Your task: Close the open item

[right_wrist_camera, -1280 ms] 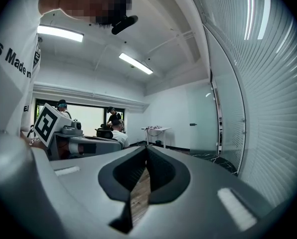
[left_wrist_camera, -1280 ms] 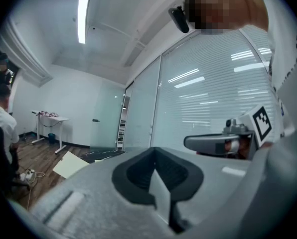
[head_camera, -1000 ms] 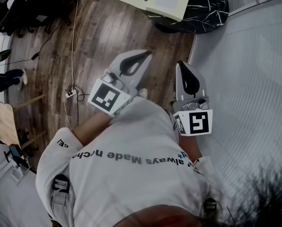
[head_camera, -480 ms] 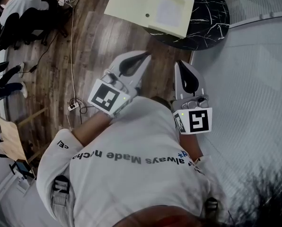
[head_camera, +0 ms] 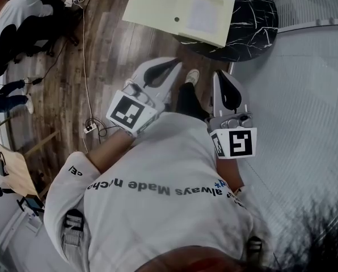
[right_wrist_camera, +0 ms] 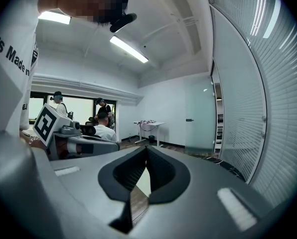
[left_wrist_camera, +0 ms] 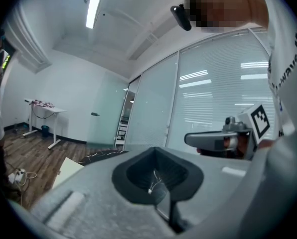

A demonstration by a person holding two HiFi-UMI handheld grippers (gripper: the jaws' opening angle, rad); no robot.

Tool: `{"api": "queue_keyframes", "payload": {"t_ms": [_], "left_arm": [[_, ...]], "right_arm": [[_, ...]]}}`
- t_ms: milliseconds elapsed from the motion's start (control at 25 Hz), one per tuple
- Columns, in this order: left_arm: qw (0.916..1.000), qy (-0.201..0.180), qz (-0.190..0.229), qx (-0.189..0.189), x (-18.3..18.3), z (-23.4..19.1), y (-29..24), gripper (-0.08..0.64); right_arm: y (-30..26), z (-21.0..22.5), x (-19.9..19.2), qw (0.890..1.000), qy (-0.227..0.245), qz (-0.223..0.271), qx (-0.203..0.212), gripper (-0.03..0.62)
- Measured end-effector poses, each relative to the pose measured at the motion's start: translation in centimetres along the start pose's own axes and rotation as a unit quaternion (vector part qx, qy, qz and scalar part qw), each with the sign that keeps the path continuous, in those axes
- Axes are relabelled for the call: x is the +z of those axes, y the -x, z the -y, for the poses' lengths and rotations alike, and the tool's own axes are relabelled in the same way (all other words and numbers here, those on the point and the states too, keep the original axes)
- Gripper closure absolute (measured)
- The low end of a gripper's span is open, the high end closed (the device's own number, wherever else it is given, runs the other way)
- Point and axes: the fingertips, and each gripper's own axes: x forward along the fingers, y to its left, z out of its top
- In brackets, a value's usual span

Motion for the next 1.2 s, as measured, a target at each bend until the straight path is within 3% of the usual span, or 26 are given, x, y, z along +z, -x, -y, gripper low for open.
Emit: {"api": "queue_keyframes", "payload": {"t_ms": [320,920,1200], "left_arm": [[1.0000,-0.005,-0.003,0.005,0.6,-1.4,-4.6,0.557],[0.9990,-0.009,-0.034,0.026,1.5,-4.9,-22.4,0.557],[0.9984,-0.012,-0.033,0.043,2.2,-6.0,-27.7,0.557]], "right_arm": [[-2.2,4.4,0.0,1.000,-0.004,0.005,-0.001,0.591],[-8.2,22.0,-0.5,1.000,-0.016,0.001,0.010,0.591],[-10.3,27.1,-0.2,1.000,-0.011,0.002,0.024,0.591]]}}
